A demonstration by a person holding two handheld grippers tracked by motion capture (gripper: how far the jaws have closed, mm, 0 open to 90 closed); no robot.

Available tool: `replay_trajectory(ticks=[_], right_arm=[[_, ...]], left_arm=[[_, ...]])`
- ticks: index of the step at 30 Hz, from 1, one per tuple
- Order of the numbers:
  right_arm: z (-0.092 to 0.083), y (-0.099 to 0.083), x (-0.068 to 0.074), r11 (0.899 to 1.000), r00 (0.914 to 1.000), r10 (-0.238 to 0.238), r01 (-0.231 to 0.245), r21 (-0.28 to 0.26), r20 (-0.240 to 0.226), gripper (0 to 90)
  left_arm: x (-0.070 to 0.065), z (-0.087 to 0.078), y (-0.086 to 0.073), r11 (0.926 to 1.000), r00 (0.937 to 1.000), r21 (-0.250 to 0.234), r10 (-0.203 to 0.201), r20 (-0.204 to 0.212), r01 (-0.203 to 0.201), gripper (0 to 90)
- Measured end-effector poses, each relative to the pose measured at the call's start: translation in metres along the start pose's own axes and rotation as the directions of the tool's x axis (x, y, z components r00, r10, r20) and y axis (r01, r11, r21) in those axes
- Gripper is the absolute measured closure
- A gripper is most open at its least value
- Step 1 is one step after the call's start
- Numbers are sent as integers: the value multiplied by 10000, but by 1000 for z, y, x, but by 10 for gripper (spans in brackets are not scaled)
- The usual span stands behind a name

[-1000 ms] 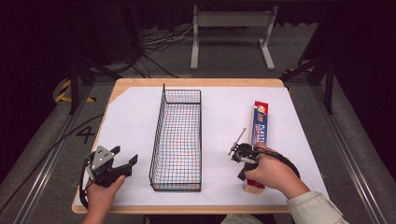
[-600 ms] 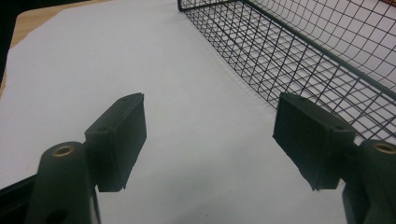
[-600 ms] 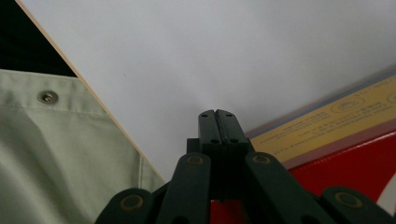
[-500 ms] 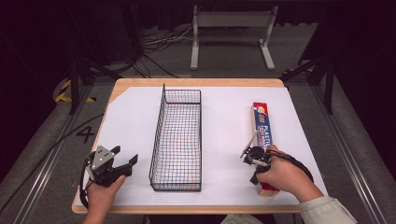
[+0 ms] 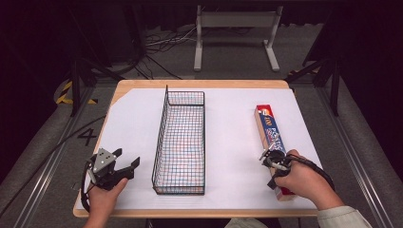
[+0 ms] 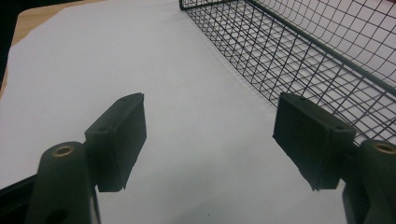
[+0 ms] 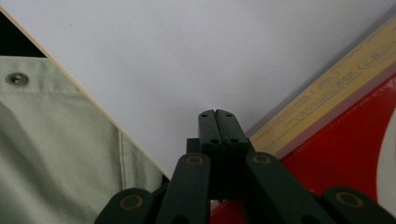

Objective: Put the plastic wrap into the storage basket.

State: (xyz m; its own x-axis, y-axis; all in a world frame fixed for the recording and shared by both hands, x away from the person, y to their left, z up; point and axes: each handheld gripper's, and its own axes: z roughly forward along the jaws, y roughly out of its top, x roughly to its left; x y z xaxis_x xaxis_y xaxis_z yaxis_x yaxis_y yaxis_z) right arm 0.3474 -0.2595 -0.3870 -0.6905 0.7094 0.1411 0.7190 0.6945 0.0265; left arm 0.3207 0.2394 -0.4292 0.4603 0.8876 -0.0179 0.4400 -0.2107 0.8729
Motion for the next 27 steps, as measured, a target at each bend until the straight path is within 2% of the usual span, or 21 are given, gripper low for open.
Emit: replay_trajectory(ticks=[2, 3, 4, 5, 6, 7, 8, 10, 12, 13, 14, 16, 17, 18, 21, 22, 23, 24, 25, 26, 27], right_arm=[[0, 0, 0, 10000, 10000, -60, 60, -10, -9, 900], [0, 0, 2, 9999, 10000, 2, -3, -171, -84, 833], [0, 0, 2, 9999, 10000, 2, -3, -171, -84, 833], [-2, 1, 5, 9988, 9995, -46, 31, -499, -303, 820], [-3, 1, 6, 9970, 9991, -230, 202, -751, -370, 800], [-3, 1, 6, 9970, 9991, -230, 202, -751, -370, 800], [-5, 1, 7, 9938, 9987, -299, 253, -1083, -410, 769], [-12, 1, 9, 9812, 9972, -436, 314, -1902, -606, 728], [-19, 0, 9, 9547, 9959, -828, 685, -2897, -375, 676], [-19, 0, 9, 9547, 9959, -828, 685, -2897, -375, 676], [-21, 0, 9, 9433, 9953, -903, 744, -3236, -346, 666], [-27, -3, 9, 9113, 9942, -1021, 798, -4040, -340, 625], [-28, -3, 8, 9010, 9935, -1110, 897, -4244, -257, 607], [-31, -4, 7, 8722, 9917, -1288, 1119, -4762, -28, 570], [-39, -6, 5, 8209, 9913, -1270, 1252, -5571, 357, 531], [-39, -6, 5, 8209, 9913, -1270, 1252, -5571, 357, 531], [-42, -7, 4, 7894, 9910, -1239, 1292, -6002, 504, 504], [-45, -7, 2, 7664, 9910, -1216, 1291, -6293, 553, 492], [-45, -7, 2, 7664, 9910, -1216, 1291, -6293, 553, 492], [-48, -9, -1, 7134, 9916, -1060, 1278, -6890, 742, 452], [-49, -10, -2, 6999, 9927, -943, 1199, -7041, 753, 452]], left_arm=[[0, 0, 0, 10000, 10000, -2, -2, 1, 2, 258], [0, 0, 0, 10000, 10000, -6, -46, 19, 46, 258], [0, 0, 0, 10000, 10000, -6, -46, 19, 46, 258], [0, 1, 0, 10000, 10000, -10, -44, 24, 44, 258], [-1, 1, 0, 10000, 10000, -6, -46, 9, 46, 258], [-1, 1, 1, 10000, 10000, 1, -43, 26, 43, 258], [-1, 1, 1, 10000, 10000, 19, -32, 27, 32, 258], [-1, 1, 1, 10000, 10000, -13, -65, 32, 65, 258], [-1, 1, 1, 10000, 10000, -26, -62, 26, 62, 259], [-1, 1, 1, 10000, 10000, -26, -62, 26, 62, 258], [-1, 1, 1, 10000, 10000, -26, -59, 20, 59, 258], [-1, 1, 1, 10000, 10000, -28, -54, 3, 54, 258], [-1, 1, 1, 10000, 10000, -34, -60, -1, 60, 258], [0, 0, 0, 10000, 10000, -31, -61, -19, 61, 259], [0, 0, 0, 10000, 10000, -52, -68, -24, 68, 258], [0, 0, 0, 10000, 10000, -52, -68, -24, 68, 258], [0, 0, 1, 10000, 10000, -47, -69, -29, 69, 258], [0, 1, 1, 10000, 10000, -44, -69, -35, 69, 259], [0, 1, 1, 10000, 10000, -44, -69, -35, 69, 258], [-1, 1, 1, 10000, 10000, -53, -69, -15, 69, 259], [-1, 1, 1, 10000, 10000, -52, -71, -20, 70, 258]])
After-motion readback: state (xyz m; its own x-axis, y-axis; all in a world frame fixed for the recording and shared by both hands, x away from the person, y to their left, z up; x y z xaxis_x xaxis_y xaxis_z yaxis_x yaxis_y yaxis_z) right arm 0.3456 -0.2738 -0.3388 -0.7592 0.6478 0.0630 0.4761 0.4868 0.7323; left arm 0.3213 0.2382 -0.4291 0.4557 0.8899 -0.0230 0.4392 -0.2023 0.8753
